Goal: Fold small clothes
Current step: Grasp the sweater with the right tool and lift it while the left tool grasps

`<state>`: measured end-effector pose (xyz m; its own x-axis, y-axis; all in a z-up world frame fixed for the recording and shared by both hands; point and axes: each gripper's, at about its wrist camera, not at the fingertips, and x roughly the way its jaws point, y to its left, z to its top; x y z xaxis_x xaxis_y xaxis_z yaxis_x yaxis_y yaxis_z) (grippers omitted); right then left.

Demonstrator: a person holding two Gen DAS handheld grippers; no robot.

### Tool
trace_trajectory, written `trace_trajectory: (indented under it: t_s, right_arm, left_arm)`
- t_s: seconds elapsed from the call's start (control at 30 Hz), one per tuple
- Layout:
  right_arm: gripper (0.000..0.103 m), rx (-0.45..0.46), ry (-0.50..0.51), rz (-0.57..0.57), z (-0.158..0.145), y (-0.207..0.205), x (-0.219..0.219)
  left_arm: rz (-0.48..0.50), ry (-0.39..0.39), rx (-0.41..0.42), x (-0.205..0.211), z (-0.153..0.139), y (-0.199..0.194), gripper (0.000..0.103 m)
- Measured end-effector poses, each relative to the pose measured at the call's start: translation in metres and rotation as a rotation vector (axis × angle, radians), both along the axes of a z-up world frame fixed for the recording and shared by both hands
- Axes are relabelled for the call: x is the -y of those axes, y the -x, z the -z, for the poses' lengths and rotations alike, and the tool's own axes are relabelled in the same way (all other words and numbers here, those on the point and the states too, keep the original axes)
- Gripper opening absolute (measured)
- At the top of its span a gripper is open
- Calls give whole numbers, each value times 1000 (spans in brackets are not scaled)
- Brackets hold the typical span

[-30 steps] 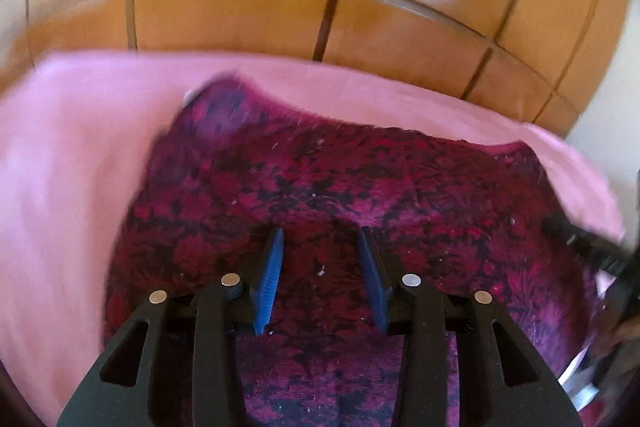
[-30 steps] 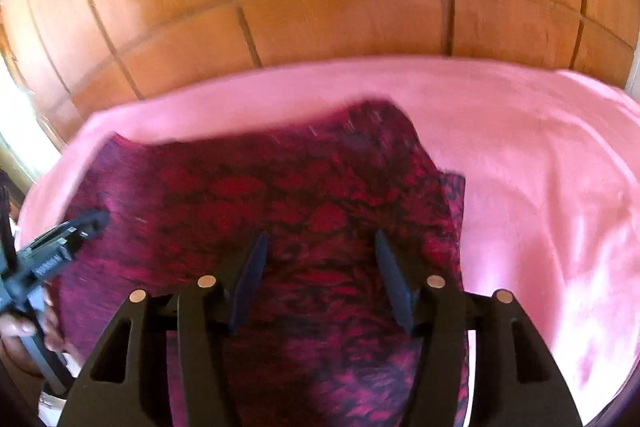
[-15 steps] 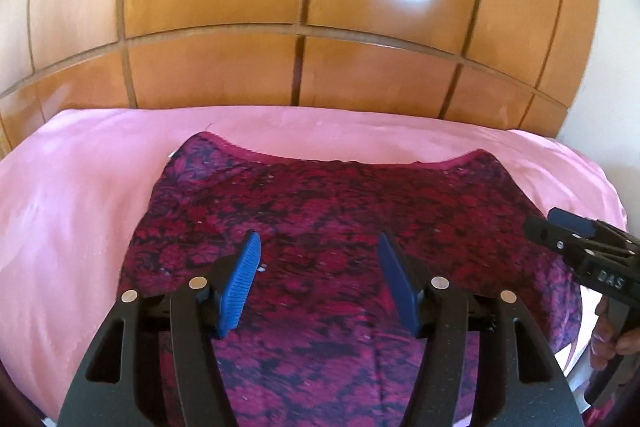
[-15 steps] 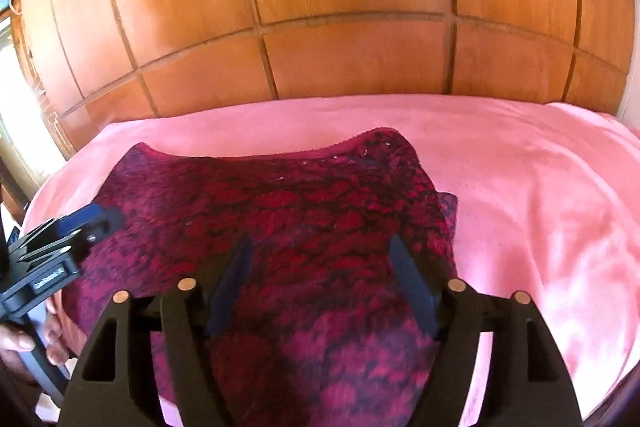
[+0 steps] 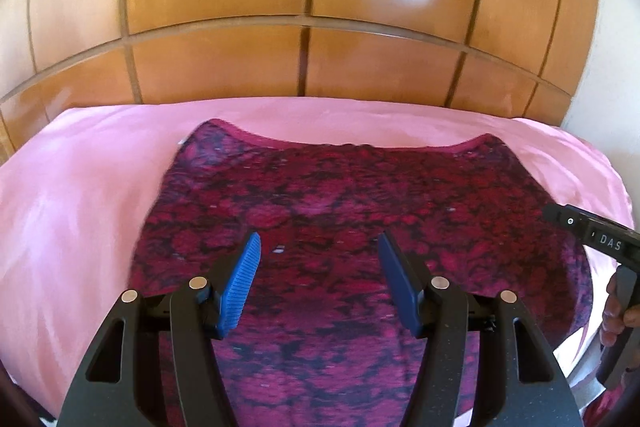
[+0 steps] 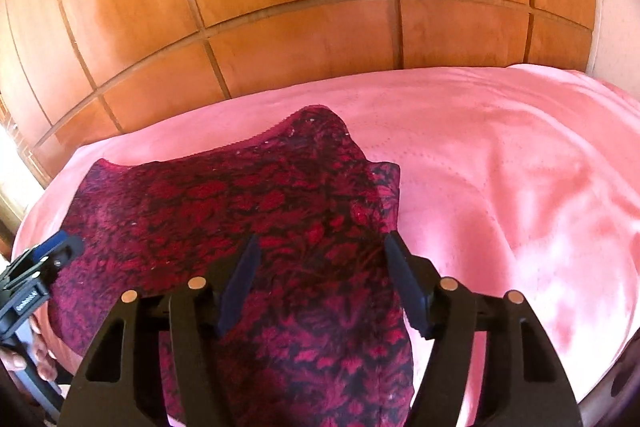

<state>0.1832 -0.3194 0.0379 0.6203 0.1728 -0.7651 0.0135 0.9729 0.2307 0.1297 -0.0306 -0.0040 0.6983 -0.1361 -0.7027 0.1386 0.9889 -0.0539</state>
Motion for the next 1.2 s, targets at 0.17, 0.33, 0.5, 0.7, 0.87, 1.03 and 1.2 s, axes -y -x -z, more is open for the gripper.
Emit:
trace_trajectory:
  t_s: [0.17,0.33,0.5,0.7,0.87,1.03,1.2]
  right_arm:
    - [65,-10,-6,23,3,-8,4]
    - [65,-27,-29,29,7,-14,8]
    - [61,-37,-57,34,12,-20,12]
    - [14,-40,-38,15,12,-26,13]
    - [11,-26,-33,5,6,-30,19]
    - [13,-77,-22,19,40,-43,20]
    - [19,-83,-61,34,36,-42,26]
  left_arm:
    - [-48,-1,3,-23,-2,-5,64]
    - [-115,-24,16,-54,-5,-14,64]
    - [-230,60,-37,-108,-2,-35,64]
    - [-164,311,-242,-140,33,-70,17]
    - [-204,275,-202,-134,38,-77,13]
    - [-226,211,-190,-125,49,-86,14]
    - [-282,184,-126,-131,29,-63,41]
